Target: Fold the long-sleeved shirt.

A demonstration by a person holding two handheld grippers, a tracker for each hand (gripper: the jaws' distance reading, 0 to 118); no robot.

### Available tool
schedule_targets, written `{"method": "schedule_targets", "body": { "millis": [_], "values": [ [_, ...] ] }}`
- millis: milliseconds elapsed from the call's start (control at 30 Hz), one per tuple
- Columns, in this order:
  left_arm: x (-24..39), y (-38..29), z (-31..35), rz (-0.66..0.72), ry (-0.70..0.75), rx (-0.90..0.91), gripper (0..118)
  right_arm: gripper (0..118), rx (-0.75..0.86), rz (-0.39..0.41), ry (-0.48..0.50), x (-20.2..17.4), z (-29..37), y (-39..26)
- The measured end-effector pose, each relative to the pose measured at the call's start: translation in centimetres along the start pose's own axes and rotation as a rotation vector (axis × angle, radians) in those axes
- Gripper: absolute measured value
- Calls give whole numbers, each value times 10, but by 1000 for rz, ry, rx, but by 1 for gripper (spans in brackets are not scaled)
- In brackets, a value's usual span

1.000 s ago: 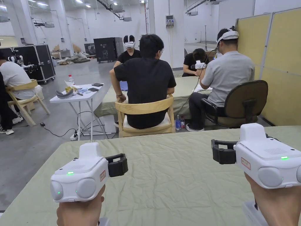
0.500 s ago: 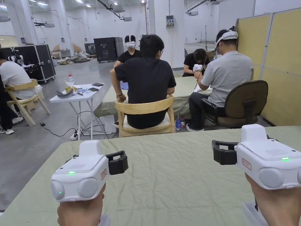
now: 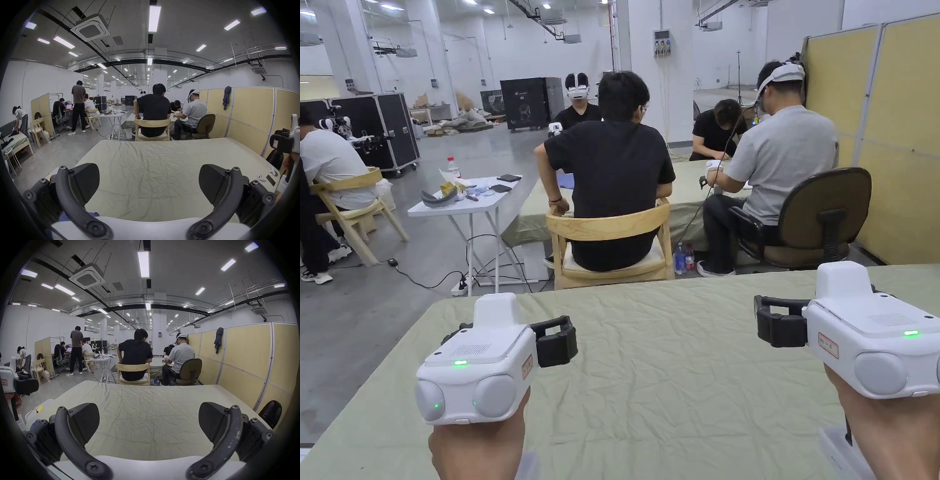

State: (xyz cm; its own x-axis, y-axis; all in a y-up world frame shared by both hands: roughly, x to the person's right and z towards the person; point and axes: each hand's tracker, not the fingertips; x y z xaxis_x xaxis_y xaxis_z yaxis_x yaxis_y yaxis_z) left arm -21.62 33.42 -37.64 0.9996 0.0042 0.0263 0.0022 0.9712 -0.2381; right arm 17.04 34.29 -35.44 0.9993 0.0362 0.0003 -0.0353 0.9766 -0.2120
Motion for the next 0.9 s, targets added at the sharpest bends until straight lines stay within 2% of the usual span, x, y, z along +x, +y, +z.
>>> {"method": "schedule_targets", "body": {
  "millis": [133, 267, 367, 533, 600, 733, 900],
  "values": [
    [1, 2, -1, 14, 11, -15, 118, 118, 0, 7, 0, -3, 1, 1],
    [10, -3, 0, -47, 111, -8, 118, 118, -4, 7, 6, -5, 0, 0],
    [10, -7, 5, -34, 41, 30, 118, 118, -12, 12, 8, -7, -1, -1],
    [16, -6, 9, 41, 56, 6, 118, 118, -25, 15, 14, -11, -2, -3],
    [15, -6, 11, 44, 13, -16, 118, 118, -32, 15, 18, -11, -3, -4],
    [29, -10, 19, -92, 102, -1, 118, 118, -45, 22, 21, -12, -3, -5],
    [25, -5, 28, 27, -46, -9, 118, 118, -44, 4, 20, -11, -3, -4]
  ]
}}
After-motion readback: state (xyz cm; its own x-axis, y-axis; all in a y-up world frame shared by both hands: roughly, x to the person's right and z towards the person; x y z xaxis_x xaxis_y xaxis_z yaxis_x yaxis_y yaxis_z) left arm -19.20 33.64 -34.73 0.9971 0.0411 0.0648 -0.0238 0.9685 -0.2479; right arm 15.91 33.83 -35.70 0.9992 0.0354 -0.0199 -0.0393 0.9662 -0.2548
